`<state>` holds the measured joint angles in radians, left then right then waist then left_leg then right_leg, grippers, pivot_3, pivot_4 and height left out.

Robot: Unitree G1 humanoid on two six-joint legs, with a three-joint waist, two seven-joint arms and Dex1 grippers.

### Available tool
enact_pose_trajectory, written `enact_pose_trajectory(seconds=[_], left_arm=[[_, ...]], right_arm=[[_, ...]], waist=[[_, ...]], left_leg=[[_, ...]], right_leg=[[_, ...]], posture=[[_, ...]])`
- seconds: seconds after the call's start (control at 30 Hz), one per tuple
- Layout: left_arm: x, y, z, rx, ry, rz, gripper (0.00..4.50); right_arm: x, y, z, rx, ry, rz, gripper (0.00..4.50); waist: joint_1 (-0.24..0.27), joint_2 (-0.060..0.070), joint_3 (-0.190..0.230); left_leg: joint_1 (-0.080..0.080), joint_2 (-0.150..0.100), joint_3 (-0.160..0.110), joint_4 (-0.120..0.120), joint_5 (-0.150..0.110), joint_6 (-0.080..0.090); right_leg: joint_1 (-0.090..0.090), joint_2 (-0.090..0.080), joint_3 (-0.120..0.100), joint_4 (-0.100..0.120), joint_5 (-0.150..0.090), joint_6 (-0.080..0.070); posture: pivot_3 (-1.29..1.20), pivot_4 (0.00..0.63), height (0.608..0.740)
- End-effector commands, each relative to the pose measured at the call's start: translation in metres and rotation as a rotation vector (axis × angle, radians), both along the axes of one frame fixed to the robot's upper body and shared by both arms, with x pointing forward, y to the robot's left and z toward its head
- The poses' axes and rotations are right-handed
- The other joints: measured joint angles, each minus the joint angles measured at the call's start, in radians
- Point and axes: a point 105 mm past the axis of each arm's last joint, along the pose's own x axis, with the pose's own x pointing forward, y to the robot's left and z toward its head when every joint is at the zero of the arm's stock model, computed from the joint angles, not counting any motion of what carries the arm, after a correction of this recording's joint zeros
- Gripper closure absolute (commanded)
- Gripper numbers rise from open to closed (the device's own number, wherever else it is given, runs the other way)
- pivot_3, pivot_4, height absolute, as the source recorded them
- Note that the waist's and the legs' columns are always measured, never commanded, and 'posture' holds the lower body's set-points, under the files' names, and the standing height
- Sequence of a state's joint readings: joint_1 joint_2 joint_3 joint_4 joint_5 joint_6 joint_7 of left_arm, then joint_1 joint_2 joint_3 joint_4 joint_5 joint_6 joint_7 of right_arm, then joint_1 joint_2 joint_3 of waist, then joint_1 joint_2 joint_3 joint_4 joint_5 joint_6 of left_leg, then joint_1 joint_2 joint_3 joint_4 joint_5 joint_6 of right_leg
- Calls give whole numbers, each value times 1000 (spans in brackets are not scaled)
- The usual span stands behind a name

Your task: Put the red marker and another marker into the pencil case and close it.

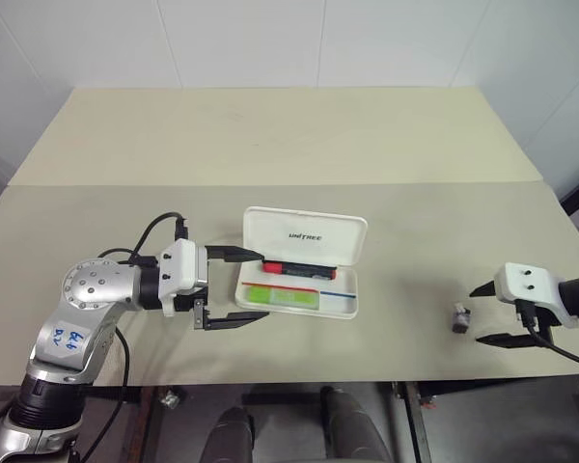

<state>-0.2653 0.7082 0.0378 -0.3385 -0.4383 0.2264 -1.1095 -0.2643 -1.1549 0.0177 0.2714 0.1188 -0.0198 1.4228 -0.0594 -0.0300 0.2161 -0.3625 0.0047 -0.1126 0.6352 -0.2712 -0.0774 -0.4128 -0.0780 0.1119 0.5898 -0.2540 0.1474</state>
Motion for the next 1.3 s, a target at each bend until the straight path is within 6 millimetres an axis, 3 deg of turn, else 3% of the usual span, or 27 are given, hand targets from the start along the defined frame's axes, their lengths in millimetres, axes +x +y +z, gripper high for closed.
enact_pose_trajectory(seconds=[0.03,0.43,0.77,0.87,1.2,1.3], left_arm=[[-1,-2,8,-9,-49,-7,16],[-1,-4,9,-14,-52,-3,16],[0,-6,8,-16,-56,1,16],[2,-7,8,-15,-59,1,0],[2,-6,9,-18,-64,-1,0],[2,-5,9,-16,-66,-2,0]], right_arm=[[6,11,8,9,-34,61,0],[21,32,12,60,-97,108,0],[4,24,1,22,-2,97,0],[3,24,0,21,17,87,615],[3,20,1,31,4,2,4015],[4,27,8,57,-31,-7,4136]], waist=[[0,0,0],[0,0,0],[4,0,0],[3,0,0],[3,0,0],[2,0,0]], left_leg=[[0,0,0,0,0,0],[1,0,0,0,0,0],[2,0,0,-2,0,0],[2,0,0,-1,0,0],[3,0,0,-2,0,0],[3,0,1,-1,0,0]], right_leg=[[0,0,0,0,0,0],[1,0,1,0,0,0],[1,0,1,0,-1,0],[1,0,1,0,-1,0],[2,0,1,0,-1,-1],[3,0,1,0,-1,-1]], posture=[[0,150,740],[0,150,740],[0,150,740],[0,150,740],[0,150,740],[0,150,740]])
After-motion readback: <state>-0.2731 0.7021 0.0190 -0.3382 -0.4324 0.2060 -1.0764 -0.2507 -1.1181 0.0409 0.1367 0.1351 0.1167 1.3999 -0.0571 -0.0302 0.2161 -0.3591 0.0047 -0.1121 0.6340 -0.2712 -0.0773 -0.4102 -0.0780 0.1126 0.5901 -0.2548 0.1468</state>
